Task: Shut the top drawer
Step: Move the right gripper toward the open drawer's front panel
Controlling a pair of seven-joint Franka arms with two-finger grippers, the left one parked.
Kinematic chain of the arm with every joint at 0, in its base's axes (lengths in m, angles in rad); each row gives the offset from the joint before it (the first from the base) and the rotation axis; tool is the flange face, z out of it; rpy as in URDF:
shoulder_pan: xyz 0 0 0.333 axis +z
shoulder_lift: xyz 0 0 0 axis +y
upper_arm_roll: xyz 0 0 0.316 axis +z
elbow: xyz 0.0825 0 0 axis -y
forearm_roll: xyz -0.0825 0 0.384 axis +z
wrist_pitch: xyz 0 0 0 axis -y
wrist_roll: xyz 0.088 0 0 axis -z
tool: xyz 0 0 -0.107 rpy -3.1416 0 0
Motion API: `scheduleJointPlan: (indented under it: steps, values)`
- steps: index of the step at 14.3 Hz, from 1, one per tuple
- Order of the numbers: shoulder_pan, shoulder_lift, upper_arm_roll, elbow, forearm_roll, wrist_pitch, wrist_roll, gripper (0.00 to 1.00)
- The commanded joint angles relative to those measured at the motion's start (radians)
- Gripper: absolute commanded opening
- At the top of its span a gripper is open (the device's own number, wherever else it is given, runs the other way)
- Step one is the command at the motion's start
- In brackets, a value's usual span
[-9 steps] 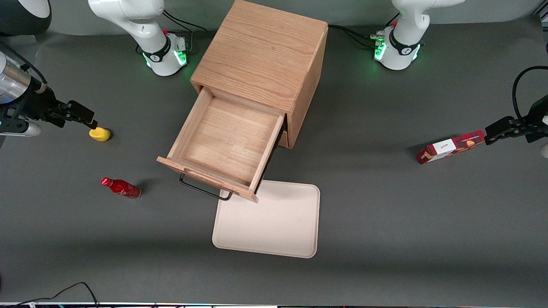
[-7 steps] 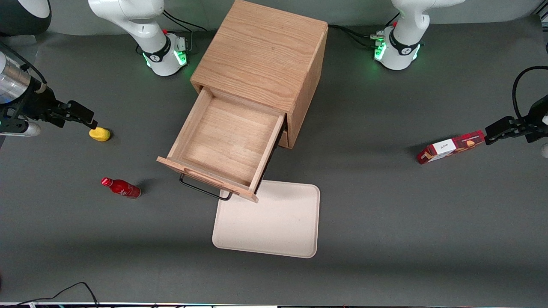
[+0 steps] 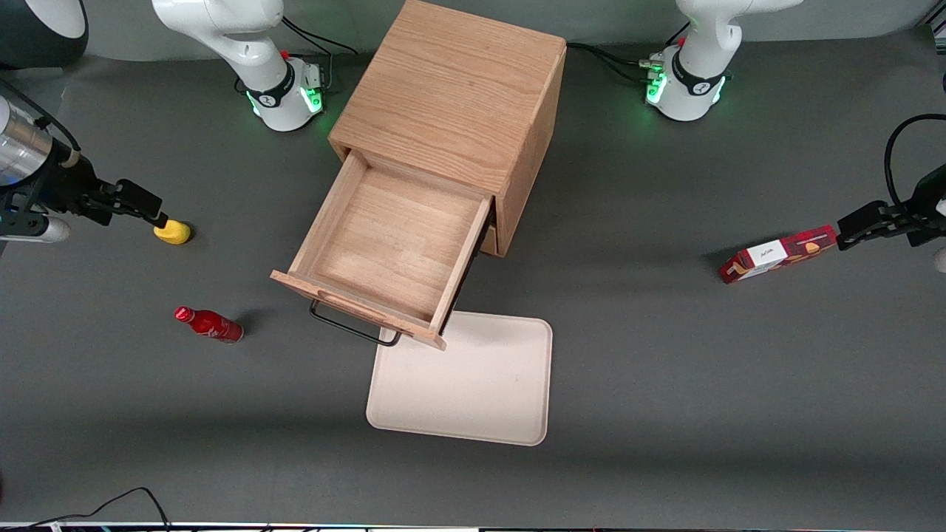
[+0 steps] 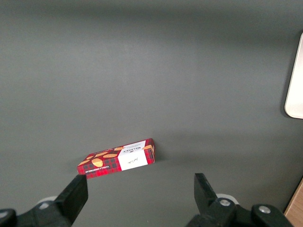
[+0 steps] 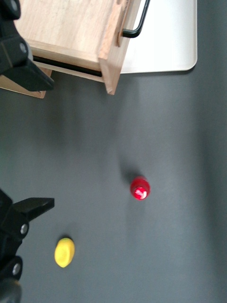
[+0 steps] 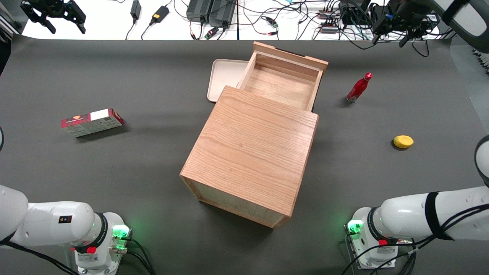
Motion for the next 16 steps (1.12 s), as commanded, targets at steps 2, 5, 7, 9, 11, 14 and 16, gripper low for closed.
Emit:
scheduleJointPlan:
  steps: [2,5,7,9,11,14,16]
  values:
    - [0.007,0.204,0.007,0.241,0.026,-0.075,-0.051,1.00]
    - [0.036,0.340,0.007,0.408,0.028,-0.115,-0.085,1.00]
    - [0.055,0.413,0.007,0.490,0.031,-0.116,-0.101,1.00]
    - [0.069,0.486,0.005,0.567,0.069,-0.116,-0.193,1.00]
    - [0.067,0.540,0.004,0.614,0.183,-0.116,-0.238,1.00]
    - [0.076,0.588,0.005,0.627,0.247,-0.099,-0.357,1.00]
    - [0.082,0.629,0.005,0.648,0.296,-0.092,-0.486,1.00]
